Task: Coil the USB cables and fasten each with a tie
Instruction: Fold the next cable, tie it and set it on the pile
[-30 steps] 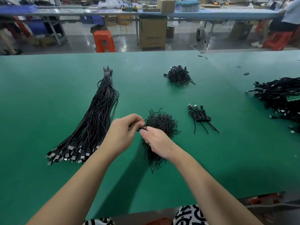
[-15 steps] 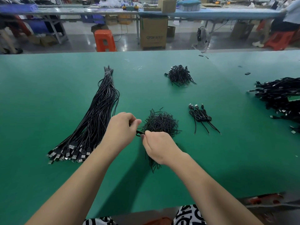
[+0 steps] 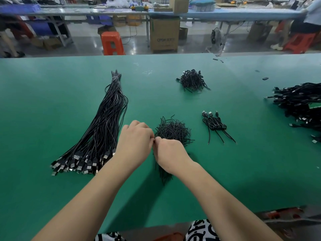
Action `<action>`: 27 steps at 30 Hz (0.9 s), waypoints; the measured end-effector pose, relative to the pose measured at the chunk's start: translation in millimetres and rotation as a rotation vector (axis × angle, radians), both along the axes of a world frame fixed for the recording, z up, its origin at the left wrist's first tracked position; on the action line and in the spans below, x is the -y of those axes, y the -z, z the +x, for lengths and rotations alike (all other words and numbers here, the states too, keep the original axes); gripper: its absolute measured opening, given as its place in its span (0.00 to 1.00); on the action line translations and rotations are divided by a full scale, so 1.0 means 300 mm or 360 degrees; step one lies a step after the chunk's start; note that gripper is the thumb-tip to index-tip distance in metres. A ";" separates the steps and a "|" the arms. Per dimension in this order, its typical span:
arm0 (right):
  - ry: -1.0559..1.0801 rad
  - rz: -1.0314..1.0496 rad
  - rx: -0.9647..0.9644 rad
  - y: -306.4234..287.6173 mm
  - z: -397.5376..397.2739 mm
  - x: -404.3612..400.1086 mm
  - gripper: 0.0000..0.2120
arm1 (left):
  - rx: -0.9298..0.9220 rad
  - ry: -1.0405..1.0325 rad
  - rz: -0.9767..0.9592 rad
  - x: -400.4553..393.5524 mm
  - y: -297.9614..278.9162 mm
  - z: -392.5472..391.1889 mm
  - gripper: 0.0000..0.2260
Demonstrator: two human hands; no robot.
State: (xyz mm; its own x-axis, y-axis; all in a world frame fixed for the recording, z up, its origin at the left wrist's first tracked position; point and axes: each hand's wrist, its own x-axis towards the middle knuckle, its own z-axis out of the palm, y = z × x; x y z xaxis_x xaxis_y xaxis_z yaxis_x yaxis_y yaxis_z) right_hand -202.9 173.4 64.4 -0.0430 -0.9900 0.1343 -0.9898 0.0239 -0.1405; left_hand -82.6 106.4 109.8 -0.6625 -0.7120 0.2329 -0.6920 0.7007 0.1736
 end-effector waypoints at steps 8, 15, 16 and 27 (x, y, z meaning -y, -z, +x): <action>0.0177 0.0153 0.0527 -0.026 -0.019 0.012 0.06 | 0.0138 0.0080 -0.0205 -0.008 0.000 -0.016 0.07; 0.0244 0.0358 0.2616 -0.098 -0.132 0.019 0.10 | -0.0439 0.0287 -0.0340 -0.002 -0.012 0.022 0.03; 0.0202 0.0347 0.2651 -0.095 -0.136 0.022 0.10 | -0.0501 0.0309 -0.0351 -0.001 -0.011 0.023 0.02; 0.0186 0.0197 0.2846 -0.080 -0.100 0.027 0.08 | -0.0624 0.0279 -0.0312 -0.005 0.011 0.023 0.01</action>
State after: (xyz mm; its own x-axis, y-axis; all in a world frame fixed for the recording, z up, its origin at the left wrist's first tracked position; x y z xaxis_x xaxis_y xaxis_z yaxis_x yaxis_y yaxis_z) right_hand -233.0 165.2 88.4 -0.1015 -0.9711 -0.2160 0.3519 0.1680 -0.9208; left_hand -75.6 108.0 106.4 -0.6042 -0.5148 0.6081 -0.4690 0.8468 0.2509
